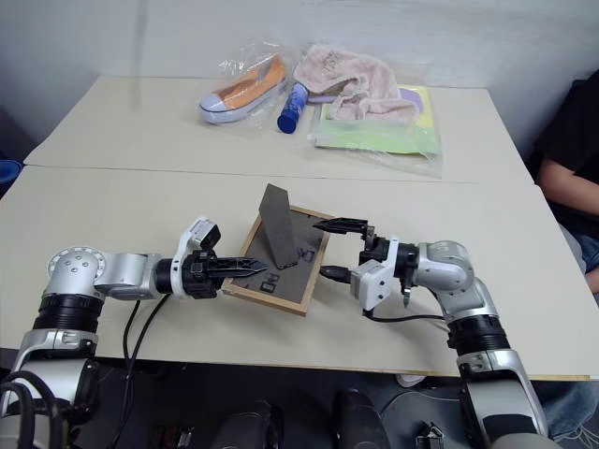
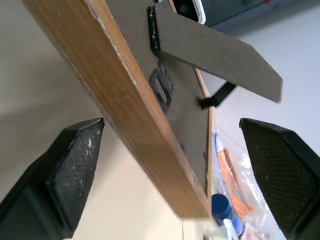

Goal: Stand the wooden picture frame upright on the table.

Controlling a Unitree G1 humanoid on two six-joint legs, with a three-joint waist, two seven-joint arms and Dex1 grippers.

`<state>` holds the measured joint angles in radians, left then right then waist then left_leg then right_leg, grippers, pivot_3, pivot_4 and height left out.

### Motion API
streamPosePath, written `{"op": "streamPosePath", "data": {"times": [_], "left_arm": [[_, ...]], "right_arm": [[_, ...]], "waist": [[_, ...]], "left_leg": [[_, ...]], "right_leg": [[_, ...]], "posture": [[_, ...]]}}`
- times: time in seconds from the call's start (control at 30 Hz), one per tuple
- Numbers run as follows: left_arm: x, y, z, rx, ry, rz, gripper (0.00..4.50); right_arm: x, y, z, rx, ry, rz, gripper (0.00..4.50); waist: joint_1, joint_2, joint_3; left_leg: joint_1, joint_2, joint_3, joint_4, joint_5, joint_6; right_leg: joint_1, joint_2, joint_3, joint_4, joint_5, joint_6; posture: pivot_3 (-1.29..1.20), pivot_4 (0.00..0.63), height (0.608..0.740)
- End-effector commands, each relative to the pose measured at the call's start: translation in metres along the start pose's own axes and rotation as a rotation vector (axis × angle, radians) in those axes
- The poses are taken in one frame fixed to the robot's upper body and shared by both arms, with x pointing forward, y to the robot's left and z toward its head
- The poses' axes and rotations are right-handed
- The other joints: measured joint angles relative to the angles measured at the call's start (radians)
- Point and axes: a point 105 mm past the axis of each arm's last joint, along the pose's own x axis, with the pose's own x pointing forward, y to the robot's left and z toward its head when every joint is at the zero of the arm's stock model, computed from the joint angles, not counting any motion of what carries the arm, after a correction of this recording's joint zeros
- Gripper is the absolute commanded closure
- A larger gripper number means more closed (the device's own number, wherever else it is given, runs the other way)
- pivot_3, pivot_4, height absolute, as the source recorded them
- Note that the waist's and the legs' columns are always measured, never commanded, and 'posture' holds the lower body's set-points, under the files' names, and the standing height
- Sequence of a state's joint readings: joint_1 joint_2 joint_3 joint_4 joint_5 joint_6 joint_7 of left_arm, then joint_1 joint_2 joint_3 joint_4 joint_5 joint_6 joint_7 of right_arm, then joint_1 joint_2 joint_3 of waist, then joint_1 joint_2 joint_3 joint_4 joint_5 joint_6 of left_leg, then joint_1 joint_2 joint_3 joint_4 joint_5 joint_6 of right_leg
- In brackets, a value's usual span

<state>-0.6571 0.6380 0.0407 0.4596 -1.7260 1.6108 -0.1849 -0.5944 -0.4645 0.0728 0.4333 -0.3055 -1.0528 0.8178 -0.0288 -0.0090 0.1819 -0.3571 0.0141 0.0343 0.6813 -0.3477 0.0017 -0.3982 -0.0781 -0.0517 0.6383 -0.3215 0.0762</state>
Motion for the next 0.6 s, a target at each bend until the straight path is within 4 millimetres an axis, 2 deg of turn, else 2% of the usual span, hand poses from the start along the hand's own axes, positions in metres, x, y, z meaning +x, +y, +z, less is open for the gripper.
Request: {"op": "streamPosePath", "data": {"times": [0.03,0.1,0.27,0.33,0.43,0.5,0.6], "left_arm": [[0.004,-0.022,0.003,0.031,-0.007,-0.093,3.2],[0.005,-0.025,0.003,0.043,-0.01,-0.089,3.2],[0.004,-0.02,0.006,0.064,-0.036,-0.016,3.2],[0.005,-0.021,0.007,0.077,-0.044,-0.011,3.2],[0.007,-0.035,0.005,0.164,-0.039,-0.024,2.25],[0.002,-0.042,0.007,0.22,-0.066,-0.01,1.66],[-0.02,-0.047,0.012,0.292,-0.185,0.068,0.7]], "right_arm": [[0.007,-0.001,-0.005,-0.003,0.006,-0.056,0.43],[0.009,-0.001,-0.006,-0.007,0.011,-0.086,0.92],[0.002,-0.008,-0.013,-0.035,0.059,-0.179,2.67],[-0.002,-0.014,-0.016,-0.051,0.084,-0.221,2.74],[-0.006,-0.021,-0.019,-0.058,0.103,-0.277,2.83],[-0.008,-0.023,-0.019,-0.046,0.106,-0.301,3.16],[-0.009,-0.024,-0.016,-0.02,0.086,-0.317,3.2]], "waist": [[-0.001,0.0,0.0],[-0.001,0.0,0.0],[-0.001,0.0,0.0],[-0.001,0.0,0.0],[-0.001,0.0,0.0],[-0.001,0.0,0.0],[-0.007,0.0,0.0]], "left_leg": [[0.0,0.0,0.0,0.0,0.0,0.0],[0.0,0.0,0.0,0.0,0.0,0.0],[0.0,0.0,0.0,0.0,0.0,-0.001],[0.0,0.0,0.0,0.0,0.0,-0.001],[0.0,0.0,0.0,0.0,0.0,0.0],[0.0,0.0,0.0,0.0,0.0,0.0],[0.0,0.0,0.0,0.0,0.001,-0.001]], "right_leg": [[0.0,0.0,0.0,0.0,0.0,0.0],[0.0,0.0,0.0,0.0,0.0,0.0],[0.0,0.0,0.0,0.0,0.0,0.0],[0.0,0.0,0.0,0.0,0.0,0.0],[0.0,0.0,0.0,-0.001,0.0,0.0],[0.0,0.0,0.0,-0.001,0.0,0.0],[0.0,0.0,0.0,-0.001,0.0,0.0]], "posture": [[0.0,0.15,0.74],[0.0,0.15,0.74],[0.0,0.15,0.74],[0.0,0.15,0.74],[0.0,0.15,0.74],[0.0,0.15,0.74],[0.0,0.15,0.74]]}}
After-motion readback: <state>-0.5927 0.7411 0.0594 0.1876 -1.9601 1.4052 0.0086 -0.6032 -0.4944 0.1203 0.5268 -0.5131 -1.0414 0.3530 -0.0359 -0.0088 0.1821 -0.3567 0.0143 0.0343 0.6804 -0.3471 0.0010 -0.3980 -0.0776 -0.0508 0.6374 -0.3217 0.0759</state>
